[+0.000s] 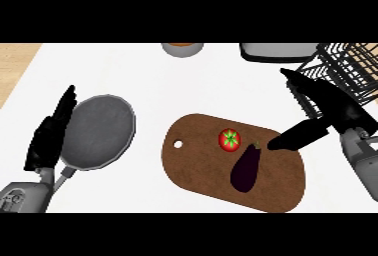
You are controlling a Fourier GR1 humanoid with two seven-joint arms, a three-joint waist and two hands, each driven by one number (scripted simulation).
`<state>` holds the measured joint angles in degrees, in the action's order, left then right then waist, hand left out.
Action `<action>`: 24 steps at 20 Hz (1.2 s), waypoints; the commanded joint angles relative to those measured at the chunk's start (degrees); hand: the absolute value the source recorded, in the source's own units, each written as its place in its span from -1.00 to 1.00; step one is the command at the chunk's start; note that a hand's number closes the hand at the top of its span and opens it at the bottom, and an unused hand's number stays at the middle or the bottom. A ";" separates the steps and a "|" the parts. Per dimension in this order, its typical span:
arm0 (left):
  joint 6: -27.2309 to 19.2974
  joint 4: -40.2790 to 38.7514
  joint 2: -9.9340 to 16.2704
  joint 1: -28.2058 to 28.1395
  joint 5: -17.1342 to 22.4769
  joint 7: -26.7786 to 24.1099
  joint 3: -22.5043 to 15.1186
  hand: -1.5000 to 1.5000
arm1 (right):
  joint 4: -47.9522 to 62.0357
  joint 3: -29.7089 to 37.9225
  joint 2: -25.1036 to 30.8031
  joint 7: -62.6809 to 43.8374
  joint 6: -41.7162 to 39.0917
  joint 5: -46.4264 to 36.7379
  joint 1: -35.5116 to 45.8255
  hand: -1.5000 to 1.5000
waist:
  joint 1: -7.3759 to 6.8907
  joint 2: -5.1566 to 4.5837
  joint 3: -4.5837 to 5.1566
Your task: Pick the tomato from the cutting board and place it in the tiered basket
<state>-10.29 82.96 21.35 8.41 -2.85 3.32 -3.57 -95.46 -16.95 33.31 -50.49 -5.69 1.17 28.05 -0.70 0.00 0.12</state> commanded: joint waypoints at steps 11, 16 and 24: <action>1.61 -0.90 -1.32 2.38 -1.31 1.23 2.05 0.00 | 13.94 -5.82 -13.67 -14.54 -4.44 -4.80 10.96 -1.00 | 0.30 -0.06 -0.09; 0.10 1.10 -2.73 0.05 -3.81 1.22 1.17 0.00 | 13.82 -6.33 -14.18 -16.71 -6.67 -5.76 9.84 -1.00 | 0.48 0.09 -0.11; 3.64 1.40 -2.01 0.53 -2.59 2.50 4.24 0.00 | 13.90 -8.15 -15.63 -10.11 -7.72 -12.45 3.79 -1.00 | 0.57 0.01 -0.12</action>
<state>-8.10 84.23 18.84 7.73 -5.62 4.39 -0.48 -82.50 -24.34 18.38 -59.53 -10.71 -8.41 33.14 -0.15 0.06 0.02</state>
